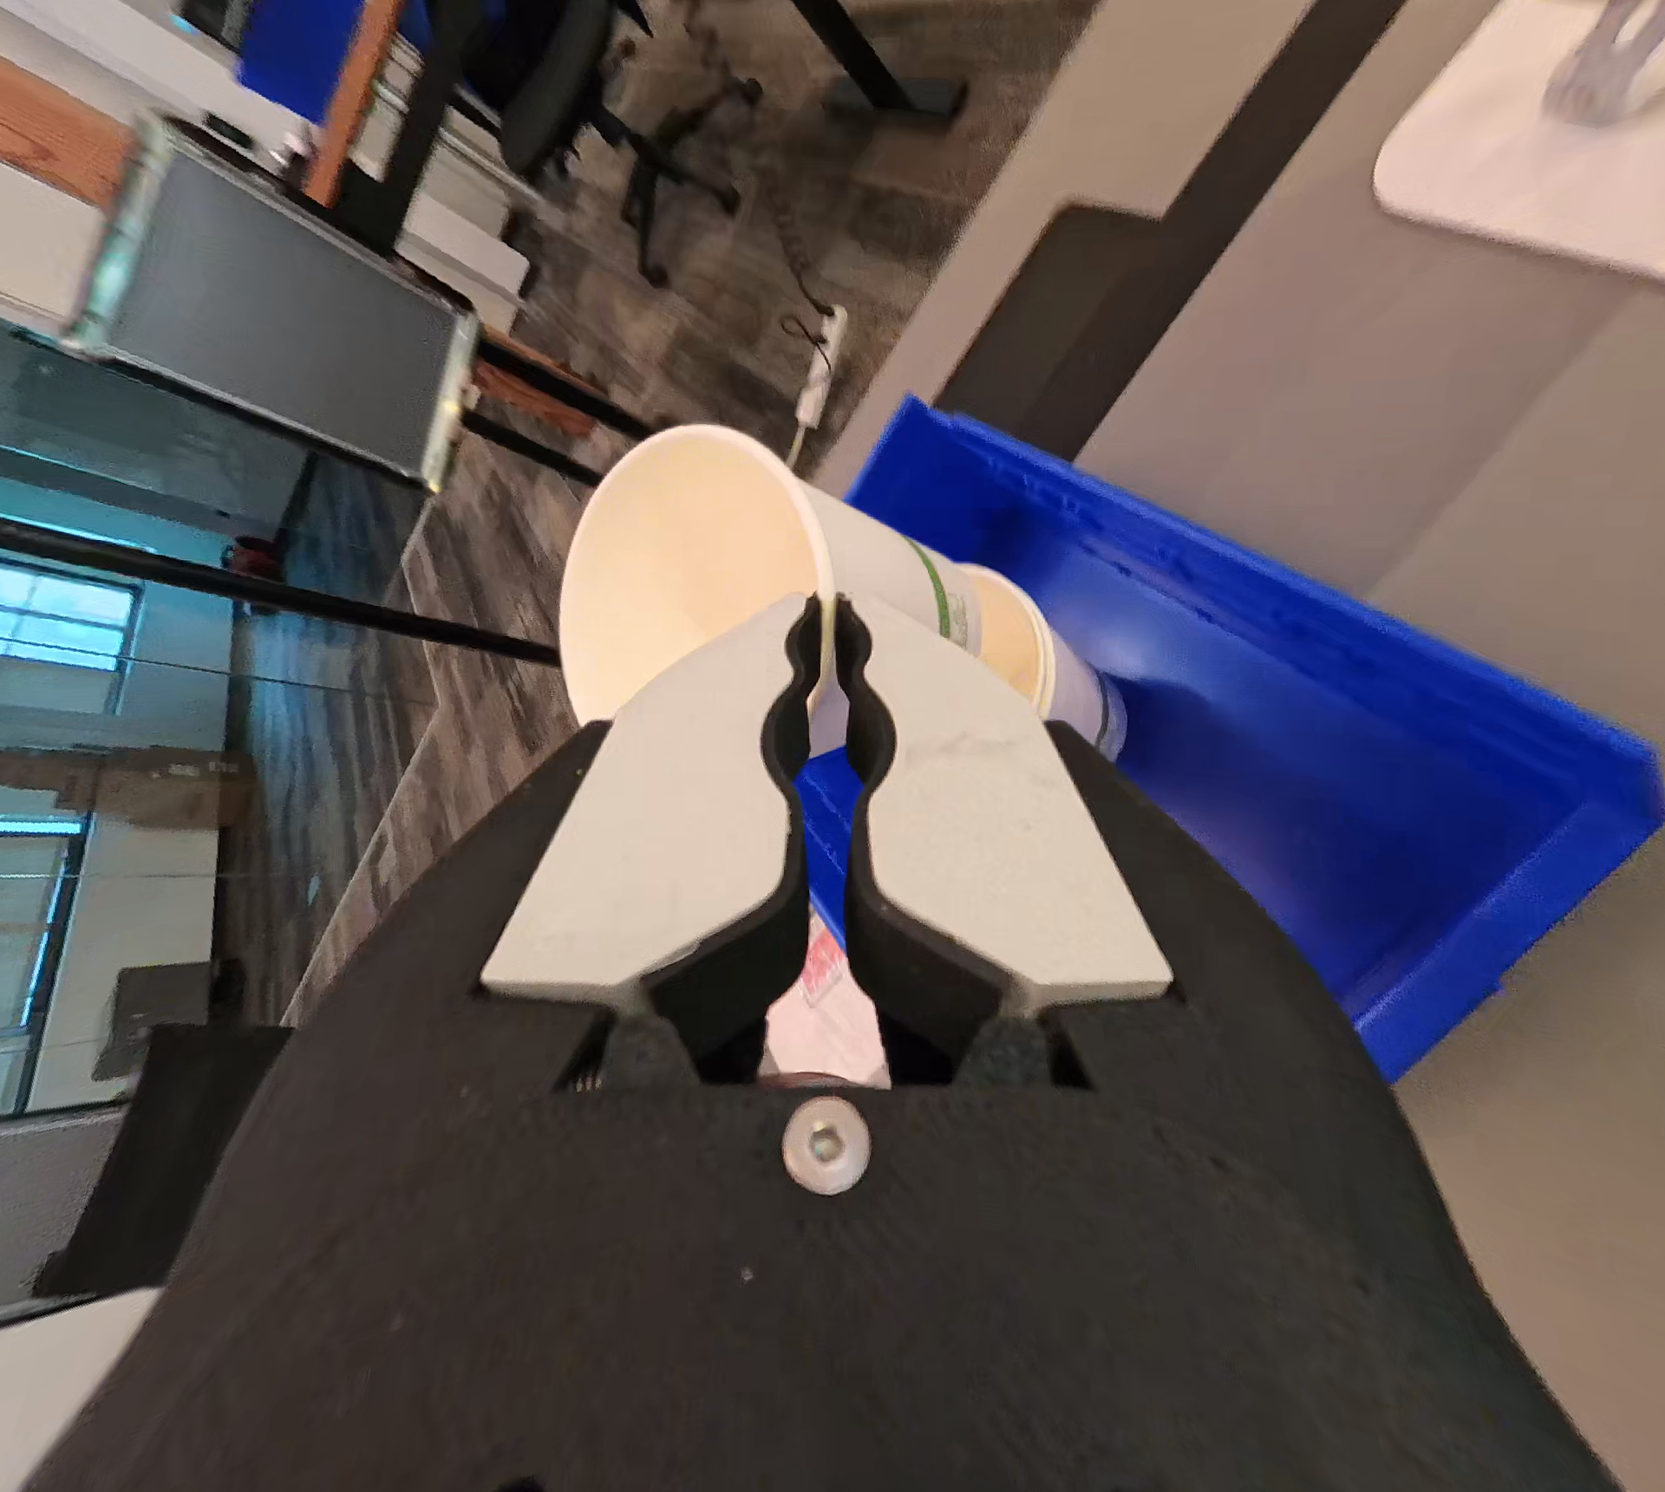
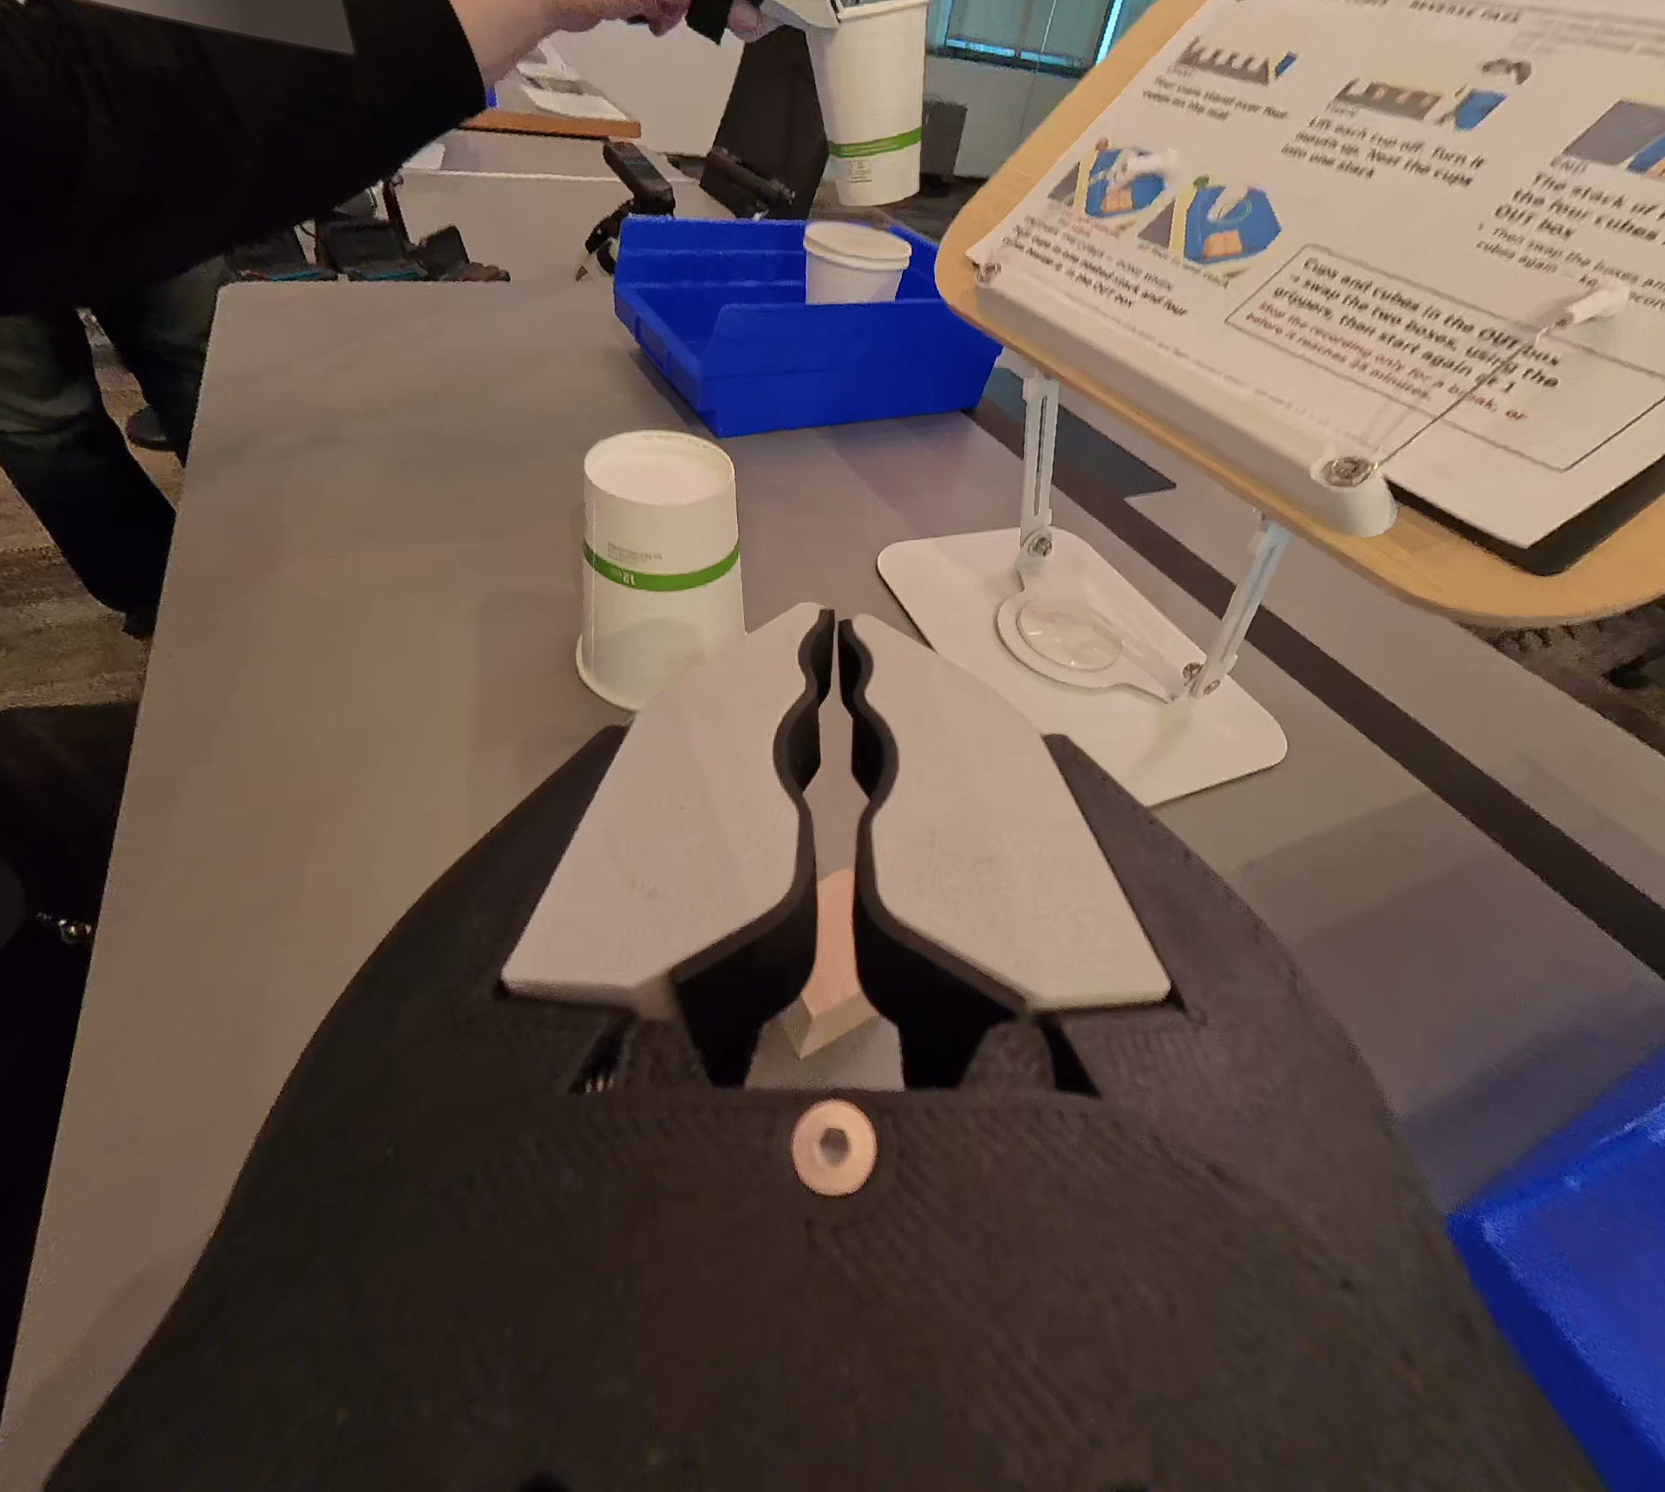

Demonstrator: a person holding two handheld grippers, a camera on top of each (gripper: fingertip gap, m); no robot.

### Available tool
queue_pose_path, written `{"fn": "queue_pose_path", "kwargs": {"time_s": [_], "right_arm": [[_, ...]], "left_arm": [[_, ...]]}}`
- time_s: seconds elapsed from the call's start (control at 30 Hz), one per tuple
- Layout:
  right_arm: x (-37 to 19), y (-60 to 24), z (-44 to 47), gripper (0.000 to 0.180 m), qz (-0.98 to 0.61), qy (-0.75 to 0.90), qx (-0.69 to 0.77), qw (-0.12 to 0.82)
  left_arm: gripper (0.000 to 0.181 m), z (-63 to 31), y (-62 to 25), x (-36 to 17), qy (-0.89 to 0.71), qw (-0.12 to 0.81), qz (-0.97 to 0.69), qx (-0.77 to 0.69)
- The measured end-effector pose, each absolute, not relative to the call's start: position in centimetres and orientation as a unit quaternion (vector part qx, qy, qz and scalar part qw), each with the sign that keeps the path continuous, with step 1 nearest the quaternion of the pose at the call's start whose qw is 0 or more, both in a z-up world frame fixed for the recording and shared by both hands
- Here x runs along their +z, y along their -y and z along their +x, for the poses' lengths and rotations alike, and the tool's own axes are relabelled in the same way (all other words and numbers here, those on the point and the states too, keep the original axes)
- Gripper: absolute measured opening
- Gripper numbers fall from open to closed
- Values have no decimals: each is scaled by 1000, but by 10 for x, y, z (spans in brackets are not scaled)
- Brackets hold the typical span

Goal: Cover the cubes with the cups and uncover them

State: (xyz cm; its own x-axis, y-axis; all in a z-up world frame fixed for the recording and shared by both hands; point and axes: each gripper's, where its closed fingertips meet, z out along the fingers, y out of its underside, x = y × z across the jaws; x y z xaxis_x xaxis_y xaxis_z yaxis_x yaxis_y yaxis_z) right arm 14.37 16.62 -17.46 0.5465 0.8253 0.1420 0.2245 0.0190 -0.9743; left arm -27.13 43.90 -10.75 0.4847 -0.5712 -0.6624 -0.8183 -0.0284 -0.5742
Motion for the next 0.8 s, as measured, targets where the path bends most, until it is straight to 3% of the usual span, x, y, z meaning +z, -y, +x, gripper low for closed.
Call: {"fn": "queue_pose_path", "kwargs": {"time_s": [0.33, 0.8], "right_arm": [[-126, -170, 101, 41, -599, 375, 322, 630], [-71, -206, 53, 114, -532, 254, 545, 596]], "left_arm": [[3, -193, -327, -5, -417, 678, -601, -68], [2, -48, -198, -20, -412, 705, -456, -354]]}}
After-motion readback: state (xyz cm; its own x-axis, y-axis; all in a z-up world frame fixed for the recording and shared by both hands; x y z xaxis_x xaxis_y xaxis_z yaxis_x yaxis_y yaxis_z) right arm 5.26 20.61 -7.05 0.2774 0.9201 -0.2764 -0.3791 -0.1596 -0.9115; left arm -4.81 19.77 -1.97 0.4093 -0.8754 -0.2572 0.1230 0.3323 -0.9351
